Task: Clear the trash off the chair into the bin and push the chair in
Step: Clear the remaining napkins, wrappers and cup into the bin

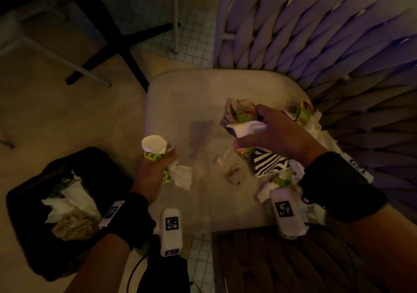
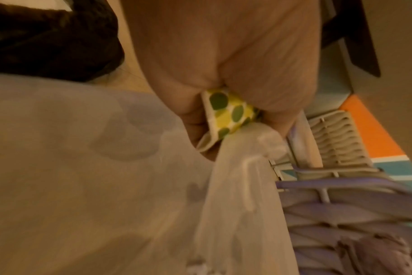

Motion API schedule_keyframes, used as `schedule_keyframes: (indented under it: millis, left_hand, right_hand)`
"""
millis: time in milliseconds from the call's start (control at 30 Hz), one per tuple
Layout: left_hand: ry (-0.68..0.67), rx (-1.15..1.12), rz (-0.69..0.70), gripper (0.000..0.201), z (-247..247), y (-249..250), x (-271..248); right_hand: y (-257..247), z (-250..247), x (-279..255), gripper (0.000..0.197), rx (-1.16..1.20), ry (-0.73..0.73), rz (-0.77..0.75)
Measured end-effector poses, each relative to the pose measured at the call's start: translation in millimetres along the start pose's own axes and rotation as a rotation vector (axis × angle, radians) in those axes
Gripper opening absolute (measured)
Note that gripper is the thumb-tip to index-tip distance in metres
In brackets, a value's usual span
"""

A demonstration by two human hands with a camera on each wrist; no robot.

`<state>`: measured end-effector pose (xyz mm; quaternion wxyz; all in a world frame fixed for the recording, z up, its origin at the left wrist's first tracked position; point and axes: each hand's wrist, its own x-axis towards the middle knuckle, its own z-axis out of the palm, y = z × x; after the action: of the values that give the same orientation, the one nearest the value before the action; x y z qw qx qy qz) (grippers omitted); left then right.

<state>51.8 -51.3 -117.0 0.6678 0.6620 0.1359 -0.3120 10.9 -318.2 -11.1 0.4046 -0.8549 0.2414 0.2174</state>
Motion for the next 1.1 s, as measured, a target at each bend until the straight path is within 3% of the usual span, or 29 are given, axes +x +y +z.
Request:
schedule_keyframes:
  millis: [100,167,300,367,467,567,700,767,900,1000,1100]
  left_hand:
    - [0.114,-0.062,-0.052,0.019,-47,-6,-7]
    - [0.219,-0.065,-0.108,0.020,-92,-21,-15]
    - [0.451,-0.054,-0.290,0.081,-185,-47,-51]
    - [0.481,-0.088,-0.418,0.100,-240,-69,-74]
    - [0.587,-0.133,-0.489,0.089,-314,-102,-103]
    - [0.717,-0.176,-0.434,0.050,-367,-127,-112]
    - [0.730,-0.120,-0.376,0.014,-412,-154,-90]
    - [0.688,-0.111,-0.352,0.014,-425,-161,-80]
    - [0.511,-0.098,-0.394,0.069,-438,-169,-71]
    - [0.459,-0.070,-0.335,0.086,-444,-164,-75]
    - [0.400,0.006,-0.399,0.091,-438,-155,-84]
  right_hand:
    - [-38,51,-2,0.050,0.021,-0.213,-0.060]
    - [-65,96,-7,0.042,0.060,-0.353,-0.098]
    - [-114,208,-13,0.047,0.110,-0.630,-0.116]
    - [-129,277,-10,0.059,0.108,-0.717,-0.085]
    - [-146,372,-5,0.073,0.115,-0.756,-0.024]
    - [-160,447,-3,0.074,0.057,-0.759,0.058]
    - [-163,527,8,0.080,0.035,-0.772,0.113]
    - [-164,554,14,0.085,0.015,-0.764,0.097]
    - [-162,580,22,0.081,0.155,-0.748,0.072]
    - [-157,572,23,0.084,0.165,-0.729,0.025]
    - [-152,545,17,0.071,0.130,-0.699,0.065]
